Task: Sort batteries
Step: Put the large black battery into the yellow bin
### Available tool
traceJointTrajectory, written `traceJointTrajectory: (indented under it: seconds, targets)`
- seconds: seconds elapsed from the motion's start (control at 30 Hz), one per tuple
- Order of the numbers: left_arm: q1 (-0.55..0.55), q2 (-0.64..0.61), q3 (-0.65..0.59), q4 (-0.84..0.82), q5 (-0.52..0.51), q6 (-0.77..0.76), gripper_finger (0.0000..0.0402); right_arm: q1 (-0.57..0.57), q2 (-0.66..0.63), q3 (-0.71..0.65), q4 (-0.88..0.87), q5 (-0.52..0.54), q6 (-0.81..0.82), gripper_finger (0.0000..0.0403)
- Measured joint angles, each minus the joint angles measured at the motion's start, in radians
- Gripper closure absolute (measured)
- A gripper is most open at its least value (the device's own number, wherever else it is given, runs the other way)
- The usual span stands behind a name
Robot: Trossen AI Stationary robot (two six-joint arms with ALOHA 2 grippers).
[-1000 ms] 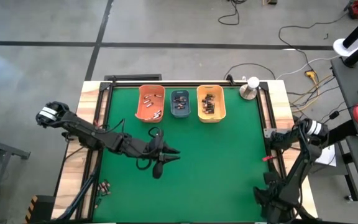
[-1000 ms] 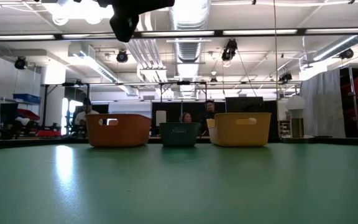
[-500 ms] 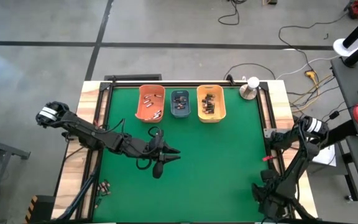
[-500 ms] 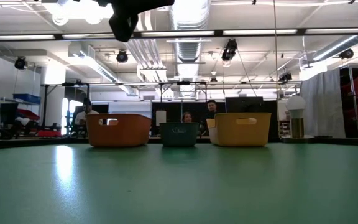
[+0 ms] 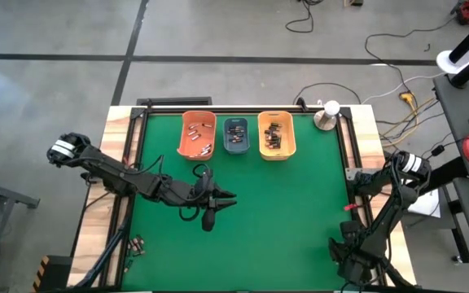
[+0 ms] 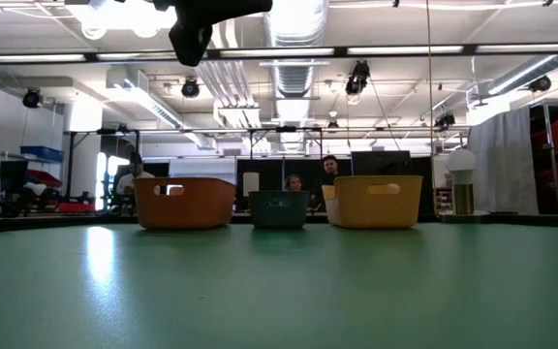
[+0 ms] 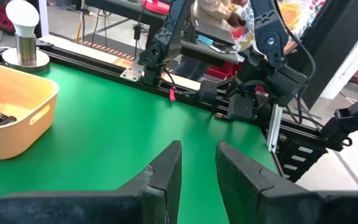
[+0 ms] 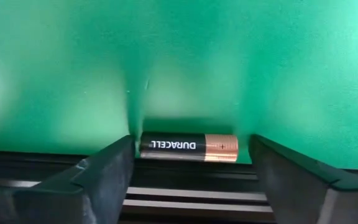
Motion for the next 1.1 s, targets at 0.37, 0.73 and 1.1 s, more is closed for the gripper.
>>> traceJointTrajectory:
  seconds: [0.37, 0.73, 1.1]
  targets:
    - [0.0, 0.0, 0.0, 0.0, 0.001, 0.0, 0.0322, 0.001, -0.003, -0.007, 0.004, -0.002, 0.033, 0.0172]
    - [-0.001, -0.008, -0.001, -0.005, 0.02, 0.0, 0.0322, -0.155, -0.027, 0.109, -0.159, 0.068, -0.063, 0.0174]
    - [-0.002, -0.011, -0.001, -0.01, 0.089, -0.003, 0.0322, -0.612, -0.029, 0.39, -0.291, 0.333, -0.431, 0.0175]
